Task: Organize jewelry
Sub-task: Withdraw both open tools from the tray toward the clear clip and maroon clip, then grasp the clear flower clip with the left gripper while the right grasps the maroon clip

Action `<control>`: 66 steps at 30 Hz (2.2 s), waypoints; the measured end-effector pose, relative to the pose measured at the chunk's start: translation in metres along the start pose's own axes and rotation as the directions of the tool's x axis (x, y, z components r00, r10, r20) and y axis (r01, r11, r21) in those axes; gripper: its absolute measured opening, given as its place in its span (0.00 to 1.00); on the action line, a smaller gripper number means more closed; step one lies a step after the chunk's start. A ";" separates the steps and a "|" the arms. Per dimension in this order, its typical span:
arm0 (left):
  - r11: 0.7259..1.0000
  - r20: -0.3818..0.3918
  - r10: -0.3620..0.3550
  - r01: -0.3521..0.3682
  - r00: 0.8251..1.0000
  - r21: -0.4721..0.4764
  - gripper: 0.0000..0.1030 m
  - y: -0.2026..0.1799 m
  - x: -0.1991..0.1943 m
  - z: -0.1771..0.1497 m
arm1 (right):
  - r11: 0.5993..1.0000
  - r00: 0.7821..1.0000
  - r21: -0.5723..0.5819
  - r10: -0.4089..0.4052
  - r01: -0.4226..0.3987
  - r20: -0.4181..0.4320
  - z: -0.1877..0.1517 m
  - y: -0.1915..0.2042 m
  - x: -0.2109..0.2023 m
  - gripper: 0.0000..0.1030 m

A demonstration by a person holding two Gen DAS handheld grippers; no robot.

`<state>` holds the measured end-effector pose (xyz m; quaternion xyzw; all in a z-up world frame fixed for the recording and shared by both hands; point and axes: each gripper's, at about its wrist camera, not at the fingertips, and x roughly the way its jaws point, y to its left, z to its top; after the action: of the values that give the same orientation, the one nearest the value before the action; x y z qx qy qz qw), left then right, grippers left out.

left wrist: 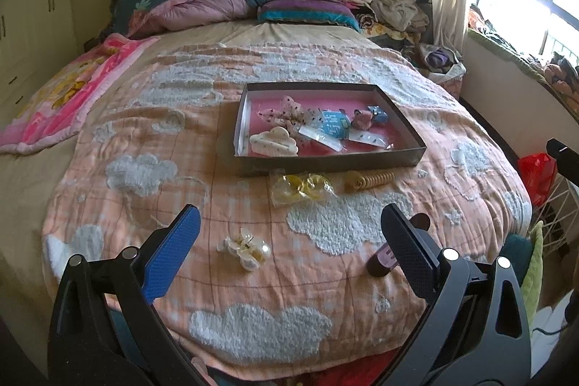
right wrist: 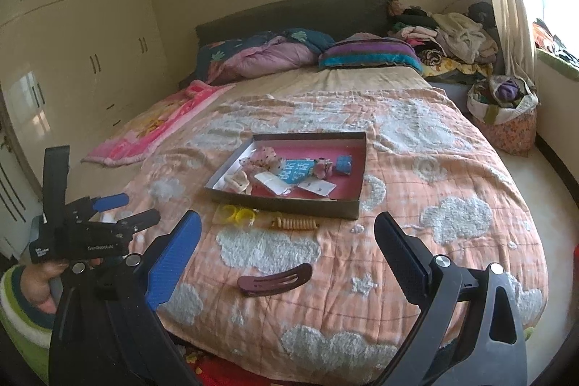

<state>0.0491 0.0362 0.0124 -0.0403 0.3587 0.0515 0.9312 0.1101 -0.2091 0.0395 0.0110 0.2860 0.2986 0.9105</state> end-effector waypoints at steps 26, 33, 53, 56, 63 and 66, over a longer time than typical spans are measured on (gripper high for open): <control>1.000 -0.081 -0.017 0.016 0.997 -0.013 0.91 0.004 0.004 -0.055 | 0.983 0.978 -0.126 0.107 -0.131 -0.181 -0.054 0.063 0.032 0.93; 0.999 -0.113 0.015 -0.019 0.993 -0.032 0.91 0.014 0.020 -0.062 | 0.980 0.965 -0.127 0.123 -0.155 -0.231 -0.069 0.066 0.047 0.93; 0.992 -0.185 0.081 -0.098 0.979 -0.083 0.91 0.038 0.091 -0.062 | 0.996 0.942 0.076 0.072 -0.050 -0.327 -0.088 0.008 0.096 0.93; 0.991 -0.179 0.069 -0.089 0.981 -0.105 0.91 0.043 0.096 -0.059 | 0.995 0.934 0.089 0.068 -0.039 -0.352 -0.089 0.006 0.107 0.93; 0.986 -0.181 0.076 -0.101 0.981 -0.132 0.91 0.053 0.107 -0.053 | 0.994 0.935 0.105 0.071 -0.036 -0.348 -0.083 0.001 0.116 0.93; 0.985 -0.183 0.089 -0.114 0.979 -0.132 0.91 0.054 0.109 -0.053 | 0.992 0.930 0.123 0.080 -0.038 -0.359 -0.081 -0.004 0.123 0.93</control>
<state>0.0878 0.0912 -0.1021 -0.0925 0.4367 0.1209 0.8867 0.1499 -0.1569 -0.0922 0.0161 0.4653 0.3062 0.8303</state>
